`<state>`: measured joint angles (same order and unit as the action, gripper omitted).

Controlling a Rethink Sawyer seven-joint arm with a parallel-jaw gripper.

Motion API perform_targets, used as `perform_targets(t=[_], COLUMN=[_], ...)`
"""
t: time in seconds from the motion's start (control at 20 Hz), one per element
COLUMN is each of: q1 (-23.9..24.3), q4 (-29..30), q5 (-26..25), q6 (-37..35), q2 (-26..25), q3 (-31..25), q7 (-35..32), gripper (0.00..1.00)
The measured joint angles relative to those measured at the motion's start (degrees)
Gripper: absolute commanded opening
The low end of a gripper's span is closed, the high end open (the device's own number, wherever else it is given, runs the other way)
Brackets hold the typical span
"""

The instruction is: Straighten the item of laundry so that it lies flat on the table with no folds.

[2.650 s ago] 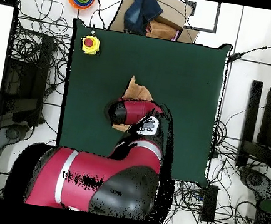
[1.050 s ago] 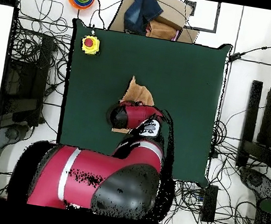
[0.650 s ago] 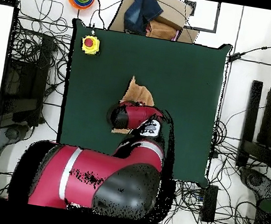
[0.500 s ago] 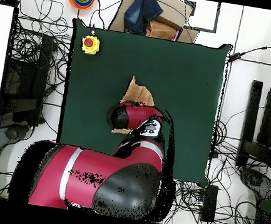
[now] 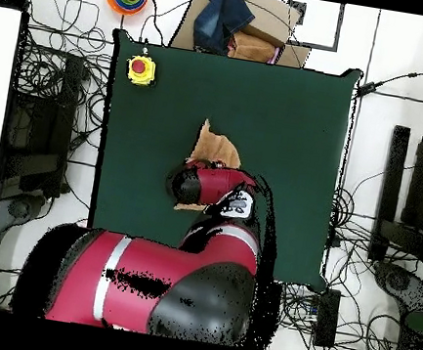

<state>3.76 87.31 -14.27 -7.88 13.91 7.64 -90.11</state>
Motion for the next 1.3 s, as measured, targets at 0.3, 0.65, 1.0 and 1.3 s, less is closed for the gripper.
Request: perform_targets(t=[0.3, 0.65, 1.0, 1.3], q1=[0.09, 0.09, 0.14, 0.13], q4=[6.42, 10.69, 12.34, 13.10], q5=[0.07, 0.39, 0.62, 0.81], q6=[-1.02, -5.25, -6.18, -6.18], q2=[7.28, 13.73, 16.56, 17.07], q3=[-0.31, -0.31, -0.40, -0.41], q7=[0.00, 0.00, 0.00, 0.00], gripper=[0.00, 0.00, 0.00, 0.00])
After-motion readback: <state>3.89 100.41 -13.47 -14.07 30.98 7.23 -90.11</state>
